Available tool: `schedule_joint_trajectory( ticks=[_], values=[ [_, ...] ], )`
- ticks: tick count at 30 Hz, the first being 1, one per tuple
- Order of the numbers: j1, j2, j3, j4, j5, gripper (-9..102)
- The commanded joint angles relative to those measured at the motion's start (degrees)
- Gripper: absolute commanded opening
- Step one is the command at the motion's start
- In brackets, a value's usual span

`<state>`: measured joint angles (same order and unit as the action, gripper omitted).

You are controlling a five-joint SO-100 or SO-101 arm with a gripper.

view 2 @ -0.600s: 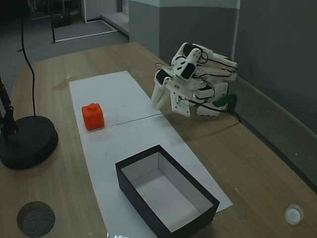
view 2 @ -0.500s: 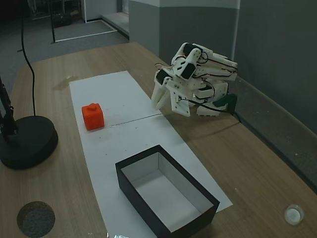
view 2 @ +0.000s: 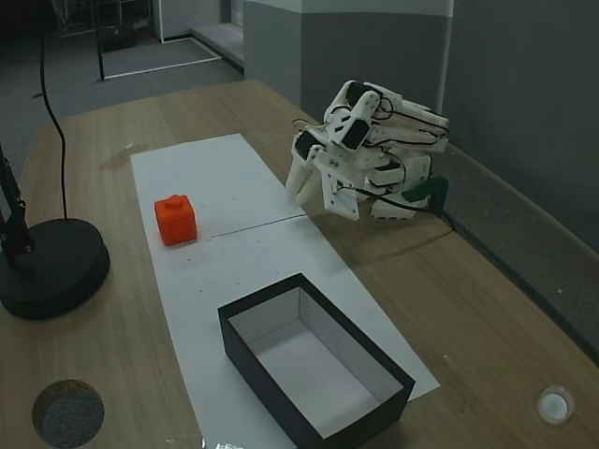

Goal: Grab a orange square and put it in the box.

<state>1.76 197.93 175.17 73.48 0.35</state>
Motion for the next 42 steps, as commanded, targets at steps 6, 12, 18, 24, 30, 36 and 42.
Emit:
schedule_joint_trajectory(
  ticks=[6, 12, 18, 24, 30, 36, 42],
  values=[
    [0.18, 1.41, -3.08, -3.08, -0.26, 1],
    [1.85, 1.41, -3.43, -13.71, -0.26, 23],
    [1.14, 1.32, -9.76, -17.58, 0.18, 40],
    [-3.08, -2.64, -21.71, -17.49, -0.35, 37],
    [-5.98, -30.32, -38.67, -17.40, -0.26, 38],
    [-5.54, -64.95, -58.18, -16.17, -0.26, 38],
    [-4.13, -91.23, -77.70, -9.05, -0.26, 38]
  ],
)
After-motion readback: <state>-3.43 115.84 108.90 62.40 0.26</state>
